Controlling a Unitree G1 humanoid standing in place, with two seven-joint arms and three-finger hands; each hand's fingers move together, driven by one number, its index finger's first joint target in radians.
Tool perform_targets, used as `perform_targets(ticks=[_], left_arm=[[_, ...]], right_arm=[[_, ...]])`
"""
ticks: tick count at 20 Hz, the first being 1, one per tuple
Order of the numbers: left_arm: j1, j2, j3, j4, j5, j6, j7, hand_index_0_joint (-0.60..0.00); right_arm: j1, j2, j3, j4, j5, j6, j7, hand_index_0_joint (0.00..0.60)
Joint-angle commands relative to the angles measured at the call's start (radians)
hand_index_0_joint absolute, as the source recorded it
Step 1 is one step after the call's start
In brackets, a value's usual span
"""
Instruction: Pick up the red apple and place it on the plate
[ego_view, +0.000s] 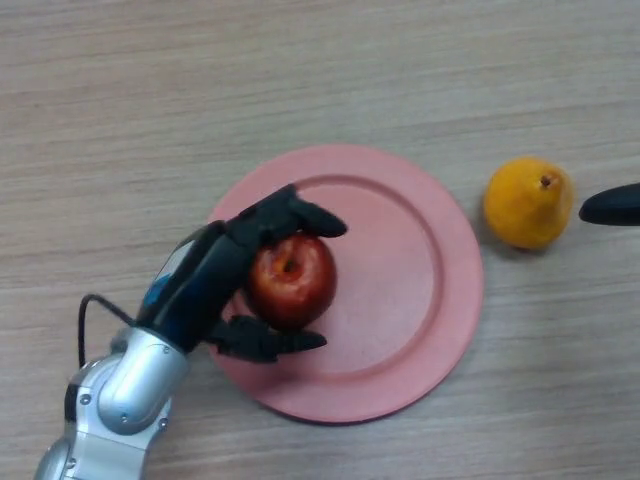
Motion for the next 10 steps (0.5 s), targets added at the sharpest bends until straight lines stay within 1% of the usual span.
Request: perform_targets(ticks=[1, 2, 3, 4, 5, 7, 8, 9, 10], left_arm=[[-0.025, 0.009, 0.024, -0.049, -0.010, -0.095, 0.005, -0.301], [-0.023, 0.009, 0.018, -0.047, -0.004, -0.088, -0.013, -0.200], [-0.033, 0.005, 0.013, -0.064, 0.006, -0.039, -0.064, -0.056], [-0.044, 0.003, 0.014, -0.079, 0.011, -0.008, -0.091, 0.000], [-0.062, 0.005, 0.030, -0.114, 0.002, 0.046, -0.109, 0.000], [-0.088, 0.012, 0.051, -0.172, -0.010, 0.118, -0.125, 0.000], [-0.092, 0.012, 0.059, -0.199, -0.025, 0.143, -0.134, 0.000], [-0.095, 0.000, 0.076, -0.312, -0.086, 0.280, -0.151, 0.000], [-0.099, -0.004, 0.084, -0.362, -0.111, 0.340, -0.151, 0.000]], right_arm=[[-0.027, -0.058, -0.092, -0.030, -0.011, -0.164, -0.040, 0.000], [-0.027, -0.062, -0.101, -0.016, -0.016, -0.181, -0.038, 0.000], [-0.033, -0.082, -0.126, 0.024, -0.011, -0.211, -0.044, 0.000], [-0.039, -0.094, -0.139, 0.047, -0.006, -0.225, -0.050, 0.000], [-0.045, -0.108, -0.136, 0.070, -0.008, -0.235, -0.058, 0.000], [-0.061, -0.123, -0.131, 0.093, -0.009, -0.226, -0.062, 0.000], [-0.064, -0.124, -0.132, 0.096, -0.006, -0.222, -0.062, 0.000], [-0.066, -0.129, -0.138, 0.090, 0.001, -0.216, -0.063, 0.000], [-0.068, -0.133, -0.139, 0.093, -0.001, -0.220, -0.063, 0.000]])
